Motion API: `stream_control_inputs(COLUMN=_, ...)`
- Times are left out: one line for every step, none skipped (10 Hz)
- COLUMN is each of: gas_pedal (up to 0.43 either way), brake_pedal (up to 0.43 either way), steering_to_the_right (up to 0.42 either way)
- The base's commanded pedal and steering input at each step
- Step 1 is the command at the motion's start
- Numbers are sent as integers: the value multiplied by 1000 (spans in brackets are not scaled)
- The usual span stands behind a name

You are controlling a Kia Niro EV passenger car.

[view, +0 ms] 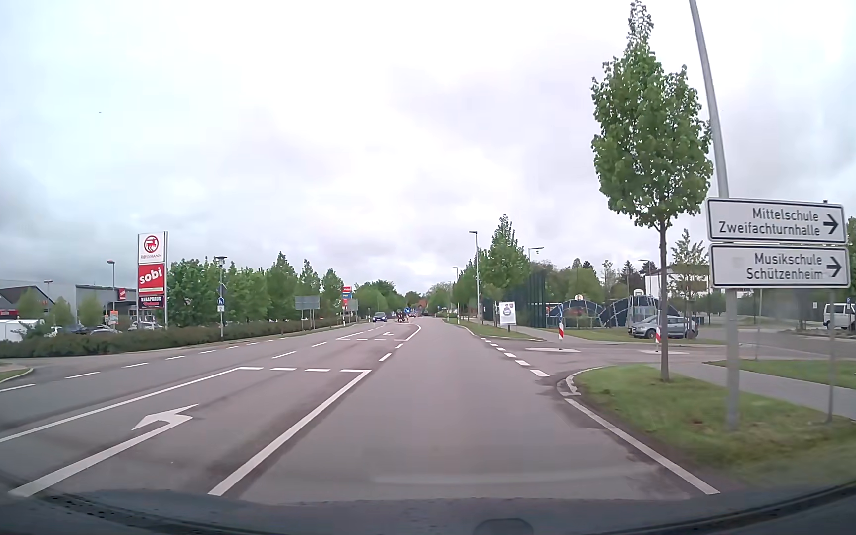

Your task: Follow the waypoints while adhering to traffic rules and regulations

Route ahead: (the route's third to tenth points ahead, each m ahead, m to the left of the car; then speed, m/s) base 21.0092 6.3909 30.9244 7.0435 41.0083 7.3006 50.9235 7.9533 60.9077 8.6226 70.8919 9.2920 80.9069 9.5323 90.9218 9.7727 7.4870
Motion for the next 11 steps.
stream_control_inputs(gas_pedal=118, brake_pedal=0, steering_to_the_right=-3)
stream_control_inputs(gas_pedal=118, brake_pedal=0, steering_to_the_right=-5)
stream_control_inputs(gas_pedal=118, brake_pedal=0, steering_to_the_right=-5)
stream_control_inputs(gas_pedal=118, brake_pedal=0, steering_to_the_right=-6)
stream_control_inputs(gas_pedal=118, brake_pedal=0, steering_to_the_right=-6)
stream_control_inputs(gas_pedal=118, brake_pedal=0, steering_to_the_right=-6)
stream_control_inputs(gas_pedal=118, brake_pedal=0, steering_to_the_right=-8)
stream_control_inputs(gas_pedal=118, brake_pedal=0, steering_to_the_right=-12)
stream_control_inputs(gas_pedal=118, brake_pedal=0, steering_to_the_right=-14)
stream_control_inputs(gas_pedal=110, brake_pedal=0, steering_to_the_right=-14)
stream_control_inputs(gas_pedal=79, brake_pedal=0, steering_to_the_right=-14)
